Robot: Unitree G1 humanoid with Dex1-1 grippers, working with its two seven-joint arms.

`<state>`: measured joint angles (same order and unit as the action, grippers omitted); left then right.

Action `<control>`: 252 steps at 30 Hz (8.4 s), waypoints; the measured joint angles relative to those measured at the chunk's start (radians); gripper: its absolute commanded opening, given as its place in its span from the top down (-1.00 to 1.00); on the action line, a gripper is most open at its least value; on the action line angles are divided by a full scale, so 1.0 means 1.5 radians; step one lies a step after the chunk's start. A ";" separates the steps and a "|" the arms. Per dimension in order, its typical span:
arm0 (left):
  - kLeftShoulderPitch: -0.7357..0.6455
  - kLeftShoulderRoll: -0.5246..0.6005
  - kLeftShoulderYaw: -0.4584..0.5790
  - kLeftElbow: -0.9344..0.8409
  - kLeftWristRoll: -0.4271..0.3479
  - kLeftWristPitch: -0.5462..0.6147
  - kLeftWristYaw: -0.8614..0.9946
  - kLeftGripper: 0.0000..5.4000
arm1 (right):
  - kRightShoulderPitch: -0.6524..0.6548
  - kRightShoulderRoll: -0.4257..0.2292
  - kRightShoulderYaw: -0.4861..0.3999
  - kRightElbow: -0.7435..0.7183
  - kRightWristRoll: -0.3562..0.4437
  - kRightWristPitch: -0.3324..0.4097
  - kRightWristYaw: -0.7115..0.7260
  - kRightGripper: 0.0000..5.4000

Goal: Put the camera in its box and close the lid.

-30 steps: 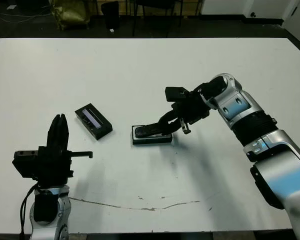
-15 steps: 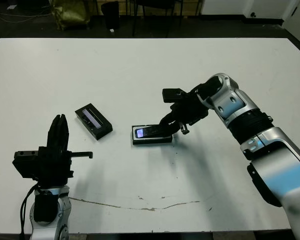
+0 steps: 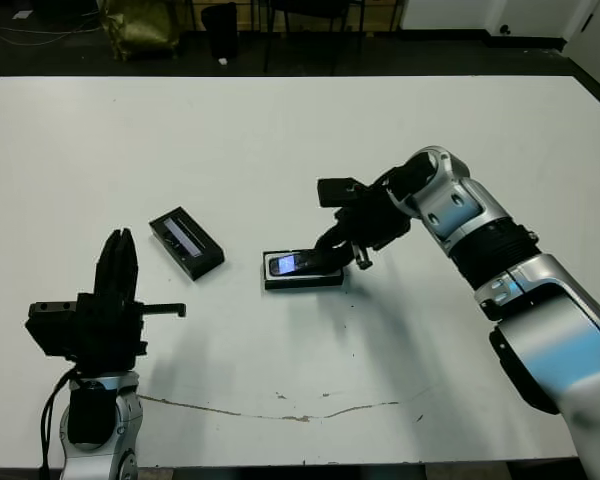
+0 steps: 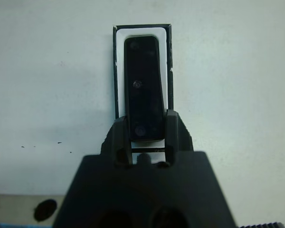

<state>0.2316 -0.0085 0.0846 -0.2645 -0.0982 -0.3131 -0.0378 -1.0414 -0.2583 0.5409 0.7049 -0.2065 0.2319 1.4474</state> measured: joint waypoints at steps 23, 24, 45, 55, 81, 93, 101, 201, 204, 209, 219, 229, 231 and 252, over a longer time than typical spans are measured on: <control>0.002 -0.004 -0.002 -0.001 0.007 -0.001 0.008 1.00 | 0.009 0.003 0.015 0.007 -0.002 -0.153 0.025 0.10; 0.003 -0.004 -0.002 -0.001 0.004 0.001 0.008 1.00 | 0.006 0.005 0.017 0.010 -0.003 -0.162 0.029 0.02; 0.003 -0.004 -0.003 -0.001 0.002 0.002 0.009 1.00 | -0.003 0.008 0.010 0.024 -0.003 -0.148 0.056 -0.99; 0.006 -0.008 -0.008 -0.014 0.005 0.008 0.015 1.00 | -0.012 0.001 -0.039 0.017 0.026 -0.140 0.043 -0.99; 0.002 -0.008 -0.009 -0.003 0.003 0.007 0.013 1.00 | 0.307 0.008 -0.264 -0.474 0.069 -0.171 -0.537 -0.19; -0.001 -0.008 -0.009 0.001 0.001 0.007 0.004 1.00 | 0.397 0.013 -0.199 -0.478 -0.078 -0.259 -0.697 0.83; -0.003 -0.008 -0.009 0.002 0.003 0.007 0.005 1.00 | 0.385 0.009 -0.151 -0.487 -0.101 -0.134 -0.643 1.00; -0.336 0.159 0.006 -0.128 0.026 0.524 -0.033 1.00 | 0.689 -0.001 -0.489 -0.780 0.400 0.078 -0.770 1.00; -0.298 0.021 0.003 -0.131 0.030 0.476 0.088 1.00 | 0.700 0.016 -0.488 -0.781 0.405 0.074 -0.782 1.00; -0.227 -0.087 -0.033 -0.108 0.038 0.419 0.157 1.00 | 0.703 0.032 -0.476 -0.783 0.412 0.073 -0.790 1.00; -0.328 0.236 -0.041 -0.038 0.014 0.522 -0.177 1.00 | 0.715 0.039 -0.463 -0.781 0.415 0.064 -0.793 1.00; -0.312 0.078 -0.027 -0.097 0.007 0.592 -0.016 1.00 | 0.731 0.039 -0.455 -0.806 0.417 0.098 -0.827 1.00; -0.310 0.106 -0.032 -0.090 -0.003 0.588 -0.065 1.00 | 0.730 0.039 -0.455 -0.806 0.422 0.104 -0.827 1.00; -0.768 0.413 -0.383 0.250 0.167 0.641 -0.561 1.00 | 0.728 0.037 -0.471 -0.741 0.436 0.031 -0.761 1.00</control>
<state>-0.9203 0.6112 -0.4898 0.1106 0.1522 0.6477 -0.8787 0.0512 -0.2031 -0.1650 -0.4064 0.4481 0.2779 0.3054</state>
